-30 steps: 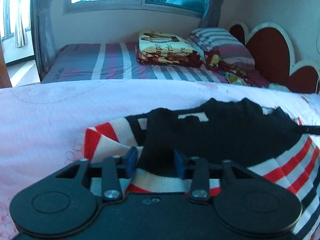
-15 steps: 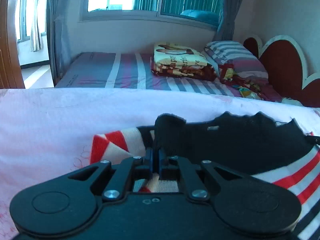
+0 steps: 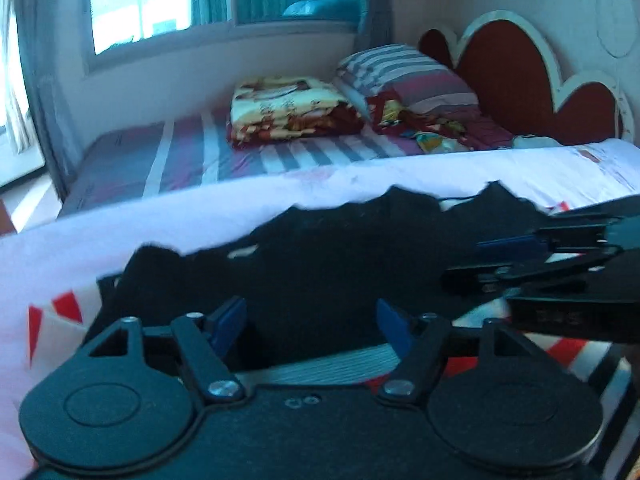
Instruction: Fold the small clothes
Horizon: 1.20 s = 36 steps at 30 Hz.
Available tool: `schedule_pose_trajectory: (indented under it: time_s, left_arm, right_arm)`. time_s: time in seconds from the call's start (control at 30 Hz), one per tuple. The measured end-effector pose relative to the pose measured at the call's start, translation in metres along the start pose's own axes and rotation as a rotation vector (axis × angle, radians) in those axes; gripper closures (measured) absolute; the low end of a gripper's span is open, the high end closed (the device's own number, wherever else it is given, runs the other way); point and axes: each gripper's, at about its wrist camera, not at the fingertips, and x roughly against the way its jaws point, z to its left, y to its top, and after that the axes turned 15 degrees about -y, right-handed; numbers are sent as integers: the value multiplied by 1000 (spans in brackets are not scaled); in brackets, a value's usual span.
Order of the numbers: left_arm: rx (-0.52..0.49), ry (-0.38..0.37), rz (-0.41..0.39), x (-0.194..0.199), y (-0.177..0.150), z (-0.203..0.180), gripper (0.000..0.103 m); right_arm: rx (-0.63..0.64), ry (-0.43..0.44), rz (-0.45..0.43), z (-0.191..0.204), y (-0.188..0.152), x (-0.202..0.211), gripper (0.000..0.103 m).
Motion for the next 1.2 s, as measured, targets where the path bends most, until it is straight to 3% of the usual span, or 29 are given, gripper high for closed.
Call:
schedule_pose_trajectory:
  time_s: [0.07,0.1,0.17,0.27,0.33,0.43,0.53,0.67,0.8,0.87,0.9,1.0,1.1,1.2]
  left_arm:
    - [52,26,-16,14,-6,27,28]
    - [54,74,-23,20,-11,39,30]
    - [48,106,-39,35,-23,59,29]
    - [58,109,-53,43,-28,61,32]
    - [43,141,-52,47,-21,40,33]
    - [-5,90,-80,50,-21,-5,26]
    - [-26,43,-40,39,-29,-43,26]
    - [-44,47,-18,39,-48,-52,24]
    - [3,82,-29,63,-58,-23,21]
    - [45,108,-27,74,-59,-13,22]
    - [72,114,-44,80,-57,-14,27]
    - [84,73,-60,83,-54,-43,26]
    - [8,72,1,71,-61,-86,25]
    - [-11,117,56,63,-73,-101,23]
  right_arm:
    - [-40,-67,9,-26,-10,1,71]
    - [-78,-137,20,-45,-16,2,71]
    - [-144,-194,26,-80,-28,6,72]
    - [-187,-214,38,-94,-31,12,71]
    - [-199,-187,0,-86,-29,31,71]
    - [-138,-89,-31,-52,-35,59,71]
    - [-63,-23,-18,-17,-41,67,71]
    - [-33,-49,7,-8,-55,65,71]
    - [-138,-194,55,-52,-72,68,71]
    - [-165,-192,64,-62,-76,77,71]
    - [-166,-195,52,-59,-74,83,71]
    - [-153,-107,20,-30,-71,102,71]
    - [-115,-74,44,3,-75,107,71]
    - [-51,-120,72,23,-91,110,71]
